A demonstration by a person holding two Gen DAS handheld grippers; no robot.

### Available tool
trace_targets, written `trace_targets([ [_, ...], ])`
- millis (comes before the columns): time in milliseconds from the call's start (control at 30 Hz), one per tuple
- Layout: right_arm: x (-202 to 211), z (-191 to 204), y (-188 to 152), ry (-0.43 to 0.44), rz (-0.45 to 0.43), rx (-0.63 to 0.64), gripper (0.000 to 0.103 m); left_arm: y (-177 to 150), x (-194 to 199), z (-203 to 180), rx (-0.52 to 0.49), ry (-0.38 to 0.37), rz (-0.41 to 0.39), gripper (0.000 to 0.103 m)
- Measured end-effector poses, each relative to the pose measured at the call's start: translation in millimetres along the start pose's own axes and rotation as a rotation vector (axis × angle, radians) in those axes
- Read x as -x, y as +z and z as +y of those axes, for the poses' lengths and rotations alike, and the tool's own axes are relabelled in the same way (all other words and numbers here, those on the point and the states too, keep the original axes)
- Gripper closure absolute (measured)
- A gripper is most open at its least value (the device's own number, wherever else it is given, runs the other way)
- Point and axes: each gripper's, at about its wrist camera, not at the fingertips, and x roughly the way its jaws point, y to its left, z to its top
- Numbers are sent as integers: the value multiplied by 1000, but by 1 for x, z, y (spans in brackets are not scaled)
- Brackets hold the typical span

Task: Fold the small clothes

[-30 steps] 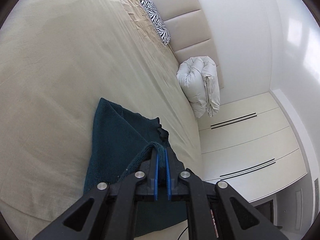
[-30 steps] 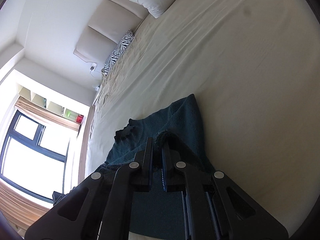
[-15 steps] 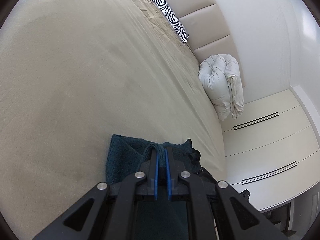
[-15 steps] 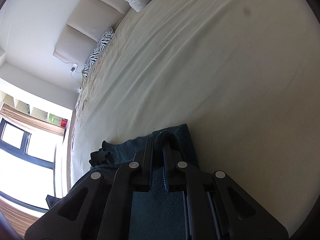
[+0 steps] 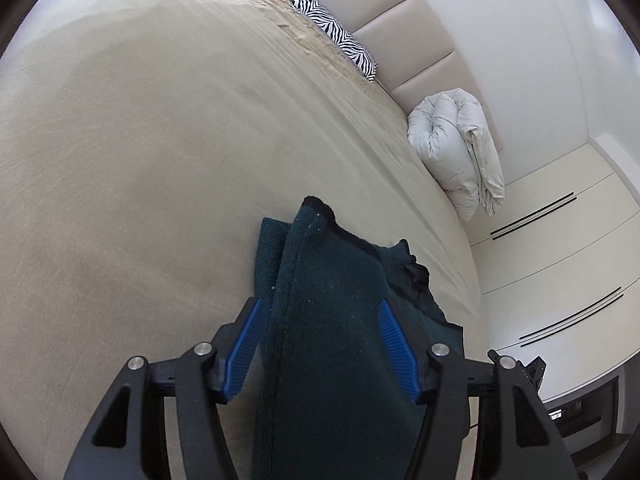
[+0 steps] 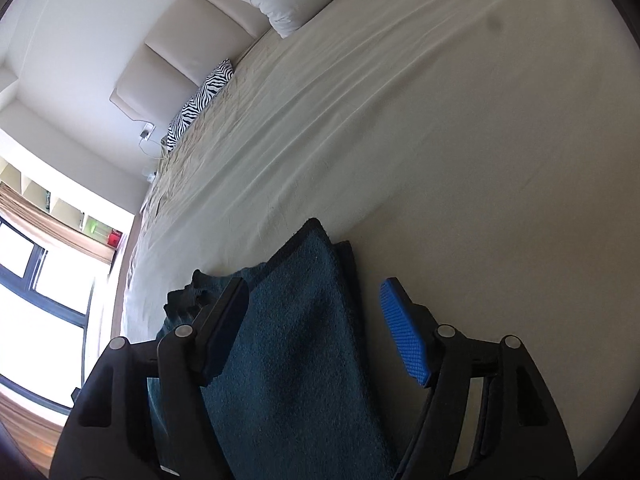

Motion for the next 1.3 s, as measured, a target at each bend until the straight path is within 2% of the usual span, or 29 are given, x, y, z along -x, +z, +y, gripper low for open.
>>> trace_targets([
  [67, 8, 3, -17, -21, 20, 65, 37, -14, 8, -1, -15, 16, -5, 37],
  [233, 14, 6, -65, -121, 70, 214, 54, -45, 13, -7, -102, 54, 33, 37],
  [300, 15, 3, -81, -131, 88, 234, 62, -55, 13, -10, -122, 64, 45, 38],
  [467, 27, -14, -102, -131, 96, 232, 65, -72, 17, -15, -149, 87, 38, 46],
  [500, 34, -17, -108, -130, 94, 234, 69, -74, 18, -15, -152, 95, 29, 48],
  [567, 38, -18, -112, -133, 91, 242, 69, -78, 22, -15, -160, 114, 15, 56],
  [633, 42, -15, -114, -137, 80, 265, 73, -81, 26, -16, -171, 131, 0, 59],
  [900, 53, -10, -118, -145, 65, 293, 74, -95, 38, -26, -250, 184, -43, 60],
  [967, 53, -9, -119, -152, 63, 300, 76, -97, 36, -28, -266, 194, -43, 72],
  [1000, 52, -9, -119, -161, 67, 306, 82, -98, 36, -26, -265, 199, -43, 86],
  [1033, 51, -9, -118, -175, 65, 311, 85, -99, 36, -25, -263, 205, -47, 92],
  [1100, 53, -11, -117, -174, 61, 303, 91, -100, 38, -22, -258, 198, -50, 93],
  [1300, 59, -11, -116, -188, 30, 302, 97, -106, 50, -22, -273, 198, -78, 95],
])
